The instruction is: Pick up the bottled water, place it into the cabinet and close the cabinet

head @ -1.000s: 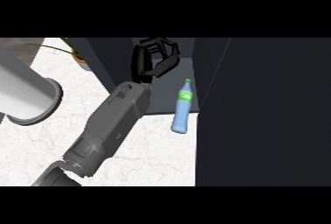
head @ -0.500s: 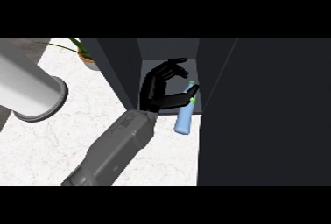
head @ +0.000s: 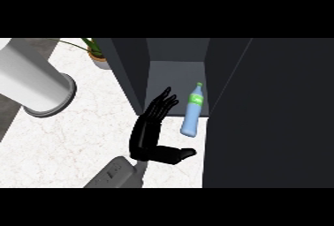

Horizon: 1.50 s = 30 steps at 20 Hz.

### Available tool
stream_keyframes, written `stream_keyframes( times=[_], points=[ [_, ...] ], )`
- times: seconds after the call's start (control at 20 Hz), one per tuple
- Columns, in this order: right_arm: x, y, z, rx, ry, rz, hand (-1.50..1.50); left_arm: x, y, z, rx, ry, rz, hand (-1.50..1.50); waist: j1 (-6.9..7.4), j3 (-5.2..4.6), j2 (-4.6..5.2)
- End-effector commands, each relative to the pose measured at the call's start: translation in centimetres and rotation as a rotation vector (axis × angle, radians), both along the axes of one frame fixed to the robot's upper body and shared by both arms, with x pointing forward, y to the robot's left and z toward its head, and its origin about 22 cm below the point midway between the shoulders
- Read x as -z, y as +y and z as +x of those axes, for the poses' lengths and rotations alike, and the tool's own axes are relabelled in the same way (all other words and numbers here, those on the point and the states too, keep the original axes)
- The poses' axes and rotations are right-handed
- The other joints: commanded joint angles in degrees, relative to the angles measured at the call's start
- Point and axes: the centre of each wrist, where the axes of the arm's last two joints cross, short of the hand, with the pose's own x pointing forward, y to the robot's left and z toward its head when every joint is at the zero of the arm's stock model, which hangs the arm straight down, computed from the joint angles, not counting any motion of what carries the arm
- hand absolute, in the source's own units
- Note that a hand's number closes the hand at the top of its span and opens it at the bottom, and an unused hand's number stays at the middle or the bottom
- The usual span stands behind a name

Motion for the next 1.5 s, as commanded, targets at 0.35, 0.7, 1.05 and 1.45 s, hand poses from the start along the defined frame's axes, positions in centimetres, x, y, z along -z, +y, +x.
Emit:
stream_keyframes(
  times=[0.35, 0.7, 1.05, 1.45],
  points=[
    [-3.5, -0.3, 0.7, -0.31, -0.069, -0.22, 1.5, 2.0, 10.1, -9.5, -0.086, 0.007, -0.013, -1.5, 1.05, -0.12, 0.12],
    [-5.8, 0.5, 1.7, -0.498, -0.169, -0.326, 1.5, 0.9, 15.2, -11.8, -0.08, -0.043, 0.036, -1.5, 2.01, -0.44, -0.22],
    [-6.0, 2.3, 2.1, -0.506, -0.149, -0.245, 1.5, -0.4, 19.9, -14.5, -0.084, -0.059, 0.037, -1.5, 2.44, -0.48, 0.66],
    [-4.5, 4.0, 3.7, -0.629, -0.084, -0.266, 1.5, -1.4, 24.0, -15.6, -0.034, -0.098, 0.033, -1.5, 4.99, -0.52, 1.86]
  ],
)
